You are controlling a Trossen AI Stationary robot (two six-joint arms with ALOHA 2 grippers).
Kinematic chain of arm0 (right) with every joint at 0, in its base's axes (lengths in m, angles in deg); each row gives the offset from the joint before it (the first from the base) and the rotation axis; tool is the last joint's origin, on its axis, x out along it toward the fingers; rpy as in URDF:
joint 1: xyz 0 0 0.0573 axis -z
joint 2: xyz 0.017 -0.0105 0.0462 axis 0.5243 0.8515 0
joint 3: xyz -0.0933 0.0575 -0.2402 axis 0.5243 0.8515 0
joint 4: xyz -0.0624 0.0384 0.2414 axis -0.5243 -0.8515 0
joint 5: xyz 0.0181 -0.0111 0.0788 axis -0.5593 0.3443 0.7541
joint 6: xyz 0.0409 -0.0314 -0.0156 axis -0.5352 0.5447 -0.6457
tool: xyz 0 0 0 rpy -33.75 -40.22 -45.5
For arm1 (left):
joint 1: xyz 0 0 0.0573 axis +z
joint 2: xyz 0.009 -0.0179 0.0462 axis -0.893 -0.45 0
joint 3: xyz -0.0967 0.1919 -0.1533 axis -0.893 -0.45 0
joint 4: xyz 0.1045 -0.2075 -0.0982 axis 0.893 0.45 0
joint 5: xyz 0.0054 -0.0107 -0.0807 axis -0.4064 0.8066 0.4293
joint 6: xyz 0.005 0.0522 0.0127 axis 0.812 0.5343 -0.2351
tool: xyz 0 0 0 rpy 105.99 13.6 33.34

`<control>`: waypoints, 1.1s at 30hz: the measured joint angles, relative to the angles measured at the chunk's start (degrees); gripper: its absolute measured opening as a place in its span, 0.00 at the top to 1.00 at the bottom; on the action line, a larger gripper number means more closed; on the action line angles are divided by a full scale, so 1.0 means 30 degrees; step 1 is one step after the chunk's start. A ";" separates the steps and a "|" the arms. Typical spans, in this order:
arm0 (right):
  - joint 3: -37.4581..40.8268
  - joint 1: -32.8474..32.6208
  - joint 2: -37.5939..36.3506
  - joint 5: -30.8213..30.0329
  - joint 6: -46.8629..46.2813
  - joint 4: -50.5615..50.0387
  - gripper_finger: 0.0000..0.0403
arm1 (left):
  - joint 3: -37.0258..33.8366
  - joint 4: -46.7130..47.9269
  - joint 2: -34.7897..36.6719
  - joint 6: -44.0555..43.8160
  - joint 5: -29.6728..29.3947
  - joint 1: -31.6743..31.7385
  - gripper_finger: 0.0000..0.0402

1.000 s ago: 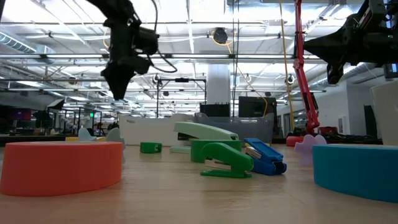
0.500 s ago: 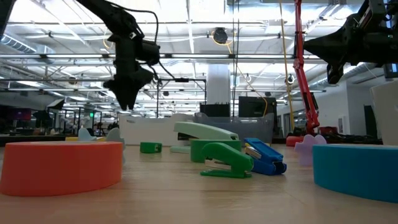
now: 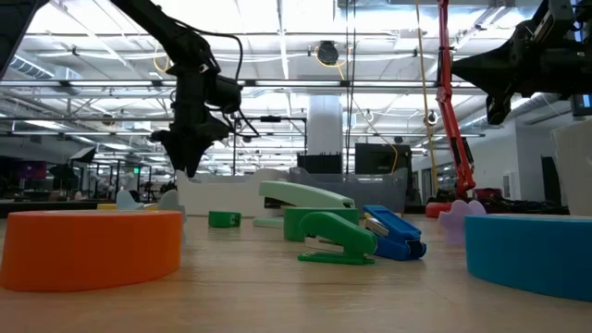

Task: Pick and place Stapler, Stapler remover, tape
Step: Adjust the white bin

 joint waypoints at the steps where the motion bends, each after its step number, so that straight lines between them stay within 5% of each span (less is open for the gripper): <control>1: -0.0003 0.0007 -0.0007 0.0000 0.0000 -0.0007 0.95 | 0.0000 0.0003 0.0000 -0.0079 0.0007 0.0000 0.63; 14: -0.0004 0.0005 -0.0004 0.0000 0.0000 0.0000 0.95 | -0.0004 -0.0588 0.0000 0.0342 -0.0275 -0.0131 0.97; 33: -0.0001 0.0001 -0.0001 0.0007 -0.0007 0.0000 0.95 | -0.0007 0.1609 0.0007 -0.3773 -0.0357 -0.0944 0.99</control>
